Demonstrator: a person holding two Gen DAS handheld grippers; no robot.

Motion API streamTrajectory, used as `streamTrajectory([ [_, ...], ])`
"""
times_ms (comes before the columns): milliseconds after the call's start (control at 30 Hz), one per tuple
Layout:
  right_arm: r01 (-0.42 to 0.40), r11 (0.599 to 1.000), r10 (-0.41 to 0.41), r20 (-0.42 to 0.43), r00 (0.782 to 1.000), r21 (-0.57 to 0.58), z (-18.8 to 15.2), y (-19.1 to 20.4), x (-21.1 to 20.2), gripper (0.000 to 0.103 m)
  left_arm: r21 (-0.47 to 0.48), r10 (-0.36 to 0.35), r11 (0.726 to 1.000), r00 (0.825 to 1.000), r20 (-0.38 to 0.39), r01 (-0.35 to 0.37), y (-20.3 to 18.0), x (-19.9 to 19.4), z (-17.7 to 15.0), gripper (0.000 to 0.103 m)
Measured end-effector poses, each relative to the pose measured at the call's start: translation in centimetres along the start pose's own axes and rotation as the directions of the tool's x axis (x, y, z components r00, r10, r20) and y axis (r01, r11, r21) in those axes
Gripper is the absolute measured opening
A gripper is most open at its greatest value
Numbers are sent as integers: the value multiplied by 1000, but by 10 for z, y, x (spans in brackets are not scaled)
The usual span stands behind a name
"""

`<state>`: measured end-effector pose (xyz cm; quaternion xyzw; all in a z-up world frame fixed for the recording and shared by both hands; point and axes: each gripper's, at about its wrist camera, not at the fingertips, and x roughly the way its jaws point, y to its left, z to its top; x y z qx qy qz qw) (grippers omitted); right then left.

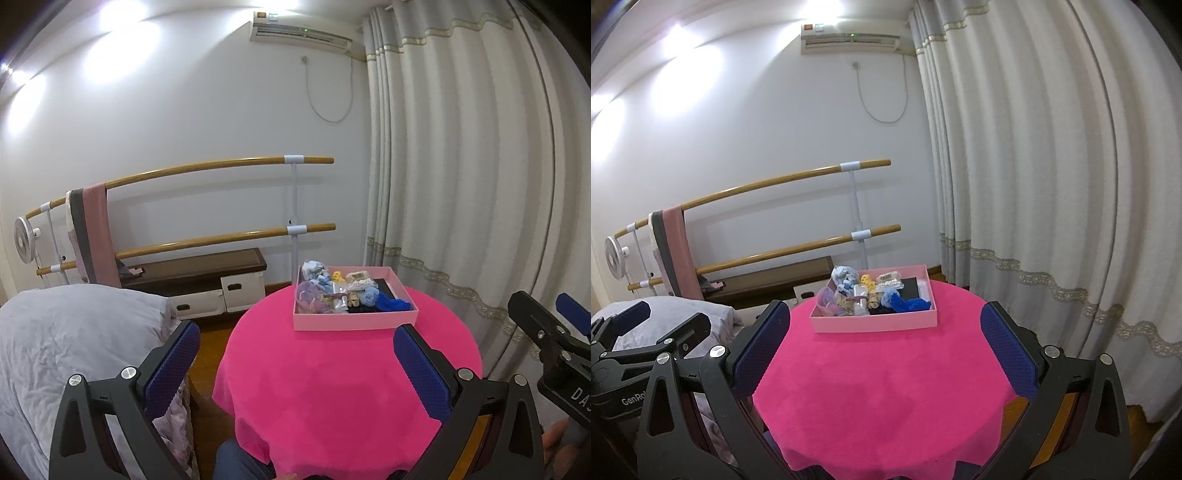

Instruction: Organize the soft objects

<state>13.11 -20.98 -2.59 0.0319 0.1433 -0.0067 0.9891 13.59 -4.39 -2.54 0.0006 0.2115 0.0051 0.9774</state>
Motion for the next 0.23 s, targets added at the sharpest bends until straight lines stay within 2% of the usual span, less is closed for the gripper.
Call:
streamTrajectory([
  [233,2,1000,-2,-4,1000,2,-2,-1,2,103,-6,-10,1000,1000,11,11,2,-1,-1,103],
])
